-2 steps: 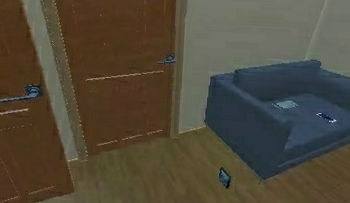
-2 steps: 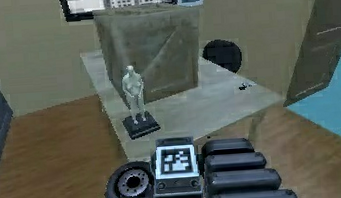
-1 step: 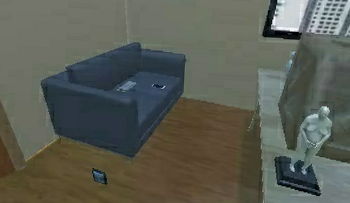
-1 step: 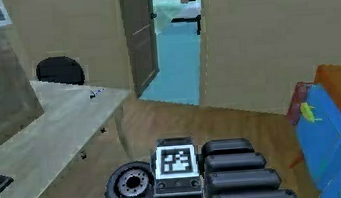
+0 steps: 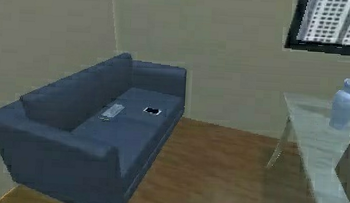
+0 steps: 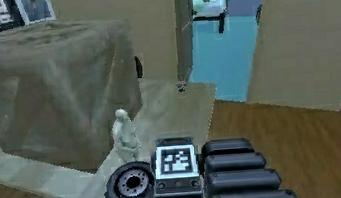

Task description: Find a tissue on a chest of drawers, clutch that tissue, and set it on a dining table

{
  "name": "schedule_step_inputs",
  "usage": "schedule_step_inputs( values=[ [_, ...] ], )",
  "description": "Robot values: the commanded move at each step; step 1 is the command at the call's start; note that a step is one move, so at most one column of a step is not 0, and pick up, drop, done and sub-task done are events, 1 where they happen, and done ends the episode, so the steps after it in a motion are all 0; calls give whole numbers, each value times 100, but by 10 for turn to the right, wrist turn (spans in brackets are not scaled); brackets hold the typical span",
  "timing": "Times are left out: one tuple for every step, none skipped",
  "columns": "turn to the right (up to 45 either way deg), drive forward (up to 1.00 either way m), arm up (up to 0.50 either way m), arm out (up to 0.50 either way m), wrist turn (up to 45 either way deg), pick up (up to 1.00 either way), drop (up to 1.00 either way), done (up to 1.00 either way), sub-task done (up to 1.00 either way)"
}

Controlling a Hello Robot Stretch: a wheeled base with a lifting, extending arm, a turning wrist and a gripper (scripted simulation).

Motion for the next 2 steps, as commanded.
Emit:
schedule_step_inputs(
  values=[
    [180, 0, 0, 0, 0, 0, 0, 0, 0],
    [0, 85, 0, 0, 0, 0, 0, 0, 0]
  ],
)
